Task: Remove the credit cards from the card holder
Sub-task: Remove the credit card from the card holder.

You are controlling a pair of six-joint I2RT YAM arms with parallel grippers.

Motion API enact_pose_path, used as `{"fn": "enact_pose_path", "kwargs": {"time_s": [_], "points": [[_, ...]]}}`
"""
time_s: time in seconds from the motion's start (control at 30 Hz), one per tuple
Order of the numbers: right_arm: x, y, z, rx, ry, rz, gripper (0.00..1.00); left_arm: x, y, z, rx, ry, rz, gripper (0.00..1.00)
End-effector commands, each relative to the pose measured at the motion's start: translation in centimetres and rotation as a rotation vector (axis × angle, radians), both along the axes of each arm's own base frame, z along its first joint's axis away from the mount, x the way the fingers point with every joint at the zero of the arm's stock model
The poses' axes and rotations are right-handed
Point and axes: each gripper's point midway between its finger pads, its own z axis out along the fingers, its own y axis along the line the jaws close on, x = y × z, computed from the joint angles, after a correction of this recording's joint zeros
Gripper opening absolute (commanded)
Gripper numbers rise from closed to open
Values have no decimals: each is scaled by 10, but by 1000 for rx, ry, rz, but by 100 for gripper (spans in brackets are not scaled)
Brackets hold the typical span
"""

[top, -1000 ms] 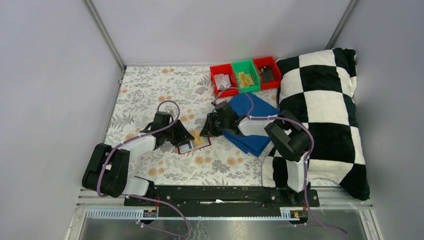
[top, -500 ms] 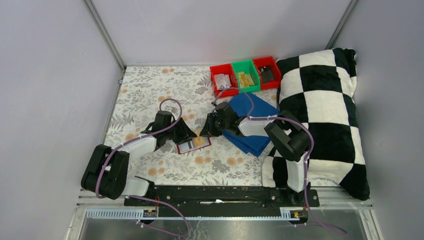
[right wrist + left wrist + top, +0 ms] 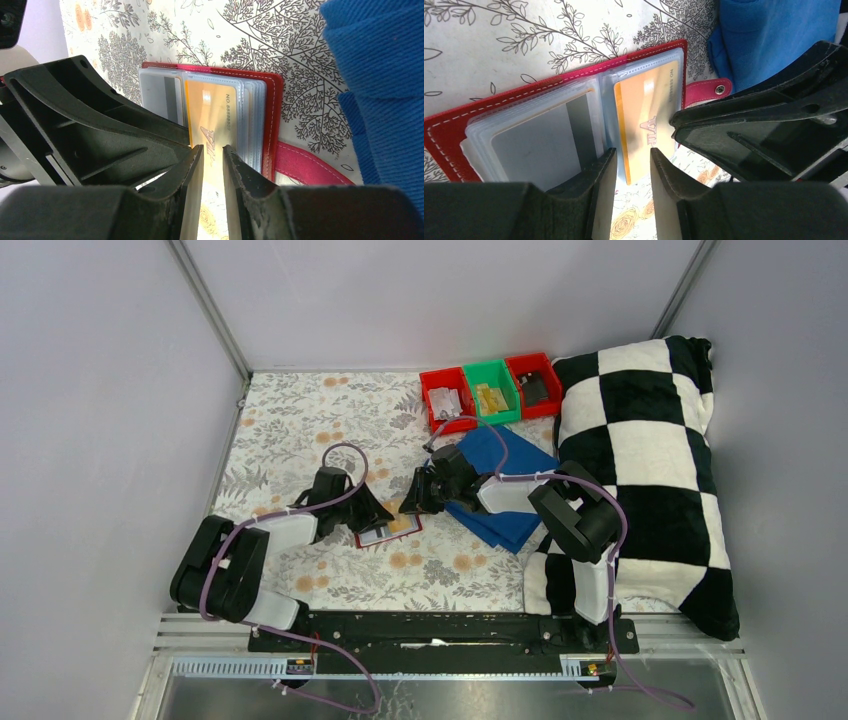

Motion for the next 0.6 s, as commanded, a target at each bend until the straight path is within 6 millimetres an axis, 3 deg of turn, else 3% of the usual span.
{"fn": "enact_pose_path", "kwargs": {"time_s": [0.0,0.13,0.23,0.37,0.43,0.57], "points": [[-4,-5,-6,-11,13,0,28,-1,4,-9,17,-20,2,34],[-3,-5,-6,-12,11,-1,28,-1,2,-8,-16,-35,18,28],[-4,-5,-6,-16,12,0,28,1,-2,-3,-49,-64,19,15],[-4,-7,-6,-21,11,-1,29,8,-7,5,-76,-97,2,11],[-5,-8,-7,-20,14,2,29,9,-10,8,-87,-97,-11,0],[-6,-7,-6,-16,18,7,29,9,-10,14,-97,-108,-9,0]]}}
